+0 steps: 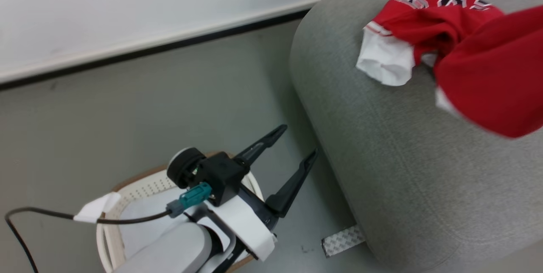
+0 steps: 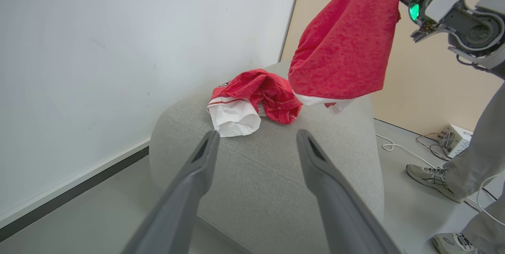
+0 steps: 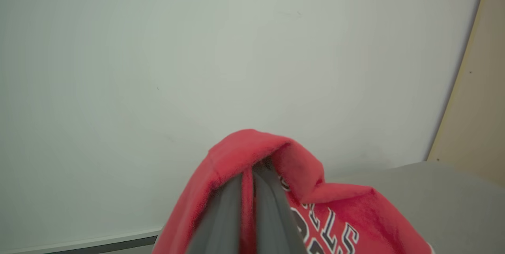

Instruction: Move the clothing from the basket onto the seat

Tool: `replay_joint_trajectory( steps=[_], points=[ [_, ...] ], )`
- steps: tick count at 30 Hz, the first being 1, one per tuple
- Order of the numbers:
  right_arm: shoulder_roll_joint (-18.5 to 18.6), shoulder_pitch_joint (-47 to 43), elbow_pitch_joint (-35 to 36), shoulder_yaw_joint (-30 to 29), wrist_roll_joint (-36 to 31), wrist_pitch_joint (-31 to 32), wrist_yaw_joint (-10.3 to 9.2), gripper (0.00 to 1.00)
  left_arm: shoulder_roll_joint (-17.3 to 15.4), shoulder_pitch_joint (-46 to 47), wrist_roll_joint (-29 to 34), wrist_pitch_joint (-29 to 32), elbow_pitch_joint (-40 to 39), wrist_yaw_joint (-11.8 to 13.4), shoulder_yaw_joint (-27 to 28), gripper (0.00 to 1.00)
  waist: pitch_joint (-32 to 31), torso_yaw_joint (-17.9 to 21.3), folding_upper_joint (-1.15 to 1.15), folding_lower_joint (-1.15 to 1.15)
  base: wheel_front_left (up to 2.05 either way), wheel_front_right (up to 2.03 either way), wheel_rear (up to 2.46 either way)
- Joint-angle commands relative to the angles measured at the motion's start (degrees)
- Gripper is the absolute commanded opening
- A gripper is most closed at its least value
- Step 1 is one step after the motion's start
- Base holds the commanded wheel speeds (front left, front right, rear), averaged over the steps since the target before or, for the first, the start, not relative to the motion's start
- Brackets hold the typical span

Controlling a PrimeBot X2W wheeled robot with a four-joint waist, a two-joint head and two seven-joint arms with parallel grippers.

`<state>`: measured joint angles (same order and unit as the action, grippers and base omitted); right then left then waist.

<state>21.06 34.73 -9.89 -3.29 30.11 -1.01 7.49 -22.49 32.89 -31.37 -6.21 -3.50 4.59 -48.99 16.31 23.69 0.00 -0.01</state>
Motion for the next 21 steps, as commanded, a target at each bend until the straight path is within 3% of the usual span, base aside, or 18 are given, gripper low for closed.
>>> replay_joint_trajectory(
  steps=[1, 10, 17, 21],
  points=[
    [1.4, 2.1, -1.4, -0.6, 0.2, 0.2, 0.01, 0.0, -0.6, 0.9, 1.0, 0.3, -0.4, 0.0, 0.3, 1.0, 4.7, -3.2, 0.0, 0.01, 0.0, 0.0, 0.0],
    [8.3, 16.7, -18.9, -7.8, -2.3, -2.2, 0.01, 0.0, -2.4, 3.9, 2.3, 1.5, -3.1, 0.3, 1.0, 1.0, 14.3, -8.2, 0.0, 0.01, 0.0, 0.0, 0.0],
    [9.8, 22.9, -32.0, -5.9, -11.2, -1.1, 0.01, 0.0, -3.4, 5.5, 3.0, 1.5, -3.8, 0.4, 1.8, 1.0, 18.1, -10.1, 0.0, 0.01, 0.0, 0.0, 0.0],
    [8.8, 23.9, -41.3, -5.8, -13.6, 4.6, 0.01, 0.0, -3.4, 5.4, 2.7, 0.8, -4.1, 0.6, 2.0, 1.0, 18.9, -10.5, 0.0, 0.01, 0.0, 0.0, 0.0]
  ],
)
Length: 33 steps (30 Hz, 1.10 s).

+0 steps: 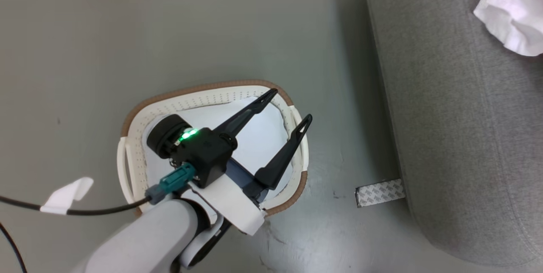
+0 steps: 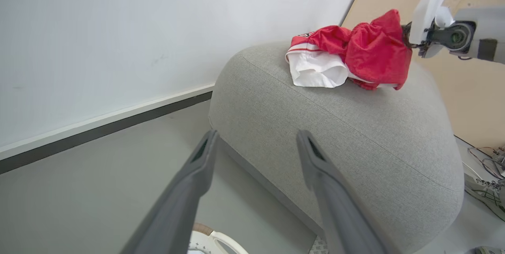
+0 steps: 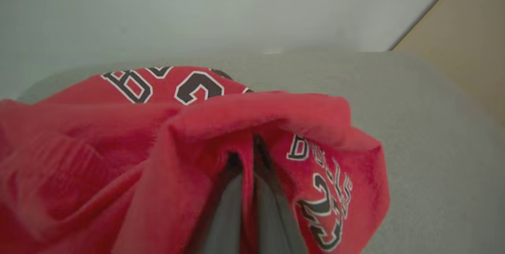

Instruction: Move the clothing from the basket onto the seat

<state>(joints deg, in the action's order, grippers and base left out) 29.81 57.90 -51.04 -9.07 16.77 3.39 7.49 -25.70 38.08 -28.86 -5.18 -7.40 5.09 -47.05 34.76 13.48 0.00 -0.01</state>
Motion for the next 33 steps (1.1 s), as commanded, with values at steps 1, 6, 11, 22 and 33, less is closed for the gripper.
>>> replay_joint_trajectory(
  steps=[1, 6, 11, 22, 33],
  points=[
    [-0.3, 1.1, -1.8, 0.5, -0.5, 1.8, 0.01, 0.0, -0.3, 0.0, 0.2, -0.6, -0.3, 0.1, 0.1, 1.0, 0.7, -0.2, 0.0, 0.01, 0.0, 0.0, 0.0],
    [0.2, 2.0, -6.0, 1.4, -2.2, 3.7, 0.01, 0.08, -0.8, -0.7, -0.4, -1.4, 0.3, 0.4, 0.6, 1.0, 1.0, 0.0, 0.0, 0.01, 0.0, 0.0, 0.0],
    [-0.2, 2.3, -7.3, 2.8, -2.2, 2.7, 0.01, 0.29, -1.0, -1.2, -1.1, -2.0, 1.5, 0.3, 0.8, 1.0, -0.8, 0.6, 0.0, 0.01, 0.0, 0.0, 0.0],
    [2.4, -4.4, -2.4, 15.1, 3.0, 8.1, 0.01, 1.0, -0.4, -6.8, -4.7, -5.8, 5.2, 1.9, 2.3, 1.0, -14.7, 1.2, 0.0, 0.01, 0.0, 0.0, 0.0],
    [11.3, -12.6, 12.7, 24.9, 14.3, 9.4, 0.01, 1.0, -2.2, -14.1, -9.2, -8.9, 5.7, 5.9, 8.1, 1.0, -28.6, -2.1, 0.0, 0.01, 0.0, 0.0, 0.0]
  ],
)
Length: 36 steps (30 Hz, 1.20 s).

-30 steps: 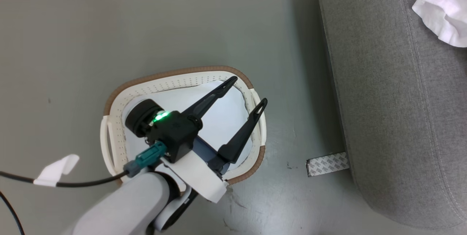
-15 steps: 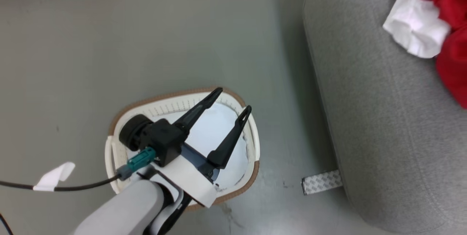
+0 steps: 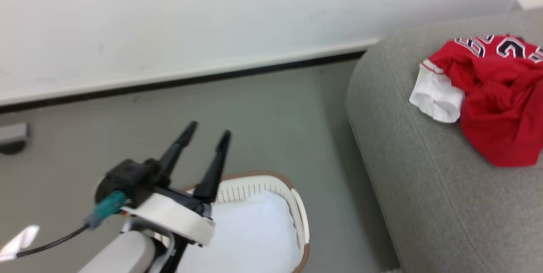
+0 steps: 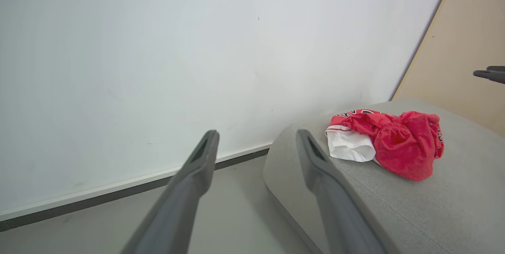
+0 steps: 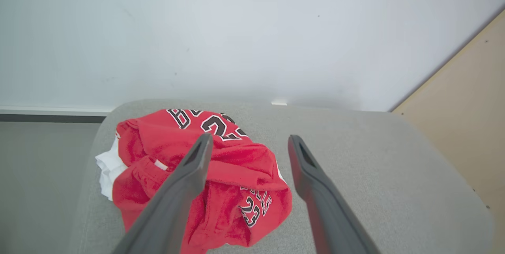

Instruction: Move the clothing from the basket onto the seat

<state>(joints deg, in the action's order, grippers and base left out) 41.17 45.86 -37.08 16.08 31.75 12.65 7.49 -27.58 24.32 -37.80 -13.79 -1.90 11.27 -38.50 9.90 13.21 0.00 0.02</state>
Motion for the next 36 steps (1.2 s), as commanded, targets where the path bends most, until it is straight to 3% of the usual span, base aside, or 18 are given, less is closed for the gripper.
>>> replay_joint_trajectory(
  steps=[1, 7, 13, 21, 23, 25, 29, 36],
  points=[
    [0.5, -1.2, 0.9, 0.2, 0.5, -0.5, 0.01, 1.0, -0.5, -1.0, -0.8, -0.4, -0.3, 0.3, 0.6, 1.0, -4.6, -2.2, 0.0, -0.02, 0.0, 0.0, 0.0],
    [-0.9, -6.1, 11.7, 0.6, 4.9, -4.7, 0.01, 1.0, -2.1, -5.4, -2.7, -1.2, -2.1, 2.7, 6.6, 1.0, -8.5, -4.8, 0.0, -0.02, 0.0, 0.0, 0.0],
    [-7.8, -18.2, 22.0, -7.7, 2.2, -11.6, 0.0, 1.0, 0.6, -10.9, -3.1, -1.4, -4.5, 4.1, 13.1, 1.0, -10.3, -7.8, 0.0, -0.02, 0.0, 0.0, 0.0],
    [-24.2, -39.0, 39.4, -15.4, -8.2, -16.4, 0.0, 1.0, 4.8, -19.3, 4.6, -1.4, -3.5, 3.3, 21.1, 1.0, -10.1, -8.2, 0.0, -0.02, 0.0, 0.0, 0.0],
    [-26.0, -42.3, 41.1, -15.2, -12.9, -17.8, 0.0, 1.0, 6.1, -21.1, 6.5, -1.4, -2.6, 1.9, 22.7, 1.0, -9.9, -8.2, 0.0, -0.02, 0.0, 0.0, 0.0],
    [-30.3, -44.8, 41.6, -14.9, -13.8, -20.0, 0.0, 1.0, 7.2, -22.2, 9.1, -1.4, -1.3, 0.1, 24.2, 1.0, -9.7, -8.0, 0.0, -0.02, 0.0, 0.0, 0.0],
    [-33.9, -48.1, 39.2, -14.2, -15.7, -24.6, -0.04, 1.0, 10.7, -24.8, 12.7, -1.4, 2.3, -4.1, 27.0, 1.0, -9.7, -7.9, 0.0, -0.02, 0.0, 0.0, 0.0],
    [-35.0, -47.2, 31.5, -11.3, -13.8, -27.2, -0.04, 1.0, 15.9, -26.9, 18.9, -1.4, 6.4, -10.3, 31.9, 1.0, -9.7, -7.3, 0.0, -0.02, 0.0, 0.0, 0.0]
  ],
)
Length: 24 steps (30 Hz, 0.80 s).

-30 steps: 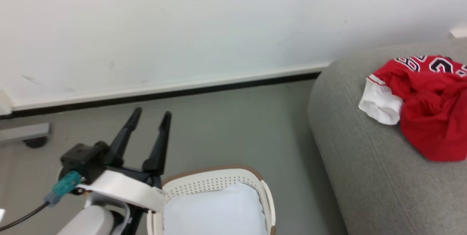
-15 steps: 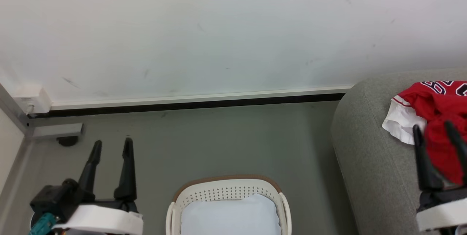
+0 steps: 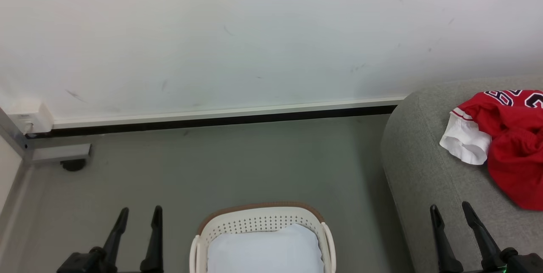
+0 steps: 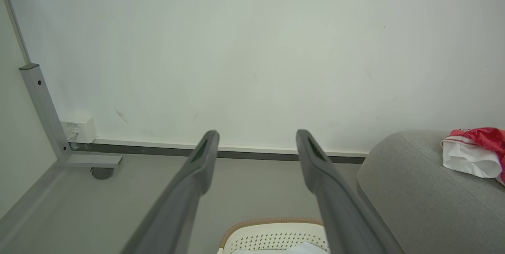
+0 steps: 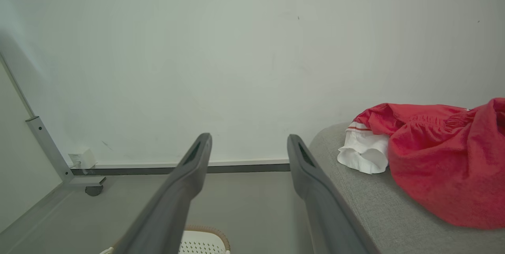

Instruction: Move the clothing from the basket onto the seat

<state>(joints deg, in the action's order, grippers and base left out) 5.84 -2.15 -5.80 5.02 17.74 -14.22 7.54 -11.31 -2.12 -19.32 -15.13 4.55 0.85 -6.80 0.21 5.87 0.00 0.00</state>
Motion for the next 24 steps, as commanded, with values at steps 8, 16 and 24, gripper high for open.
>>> replay_joint_trajectory(
  steps=[8, 16, 24],
  points=[
    [-0.7, 2.8, -3.0, 0.3, -0.1, -1.0, -0.09, 1.0, 3.6, 0.3, 4.3, -0.1, 1.7, -4.3, 5.1, 1.0, -0.2, -0.1, 0.0, 0.0, 0.0, 0.0, 0.0],
    [-1.1, 3.2, -2.8, 0.7, -0.4, -1.0, -0.09, 1.0, 5.9, 0.9, 7.1, -0.1, 2.2, -6.4, 7.9, 1.0, 0.0, -0.4, 0.0, 0.0, 0.0, 0.0, 0.0],
    [-1.4, 3.1, -2.6, 1.2, -0.1, -1.0, -0.09, 1.0, 6.9, 1.3, 7.6, -0.1, 2.9, -7.6, 9.3, 1.0, -0.1, -0.2, 0.0, 0.0, 0.0, 0.0, 0.0]
  ],
)
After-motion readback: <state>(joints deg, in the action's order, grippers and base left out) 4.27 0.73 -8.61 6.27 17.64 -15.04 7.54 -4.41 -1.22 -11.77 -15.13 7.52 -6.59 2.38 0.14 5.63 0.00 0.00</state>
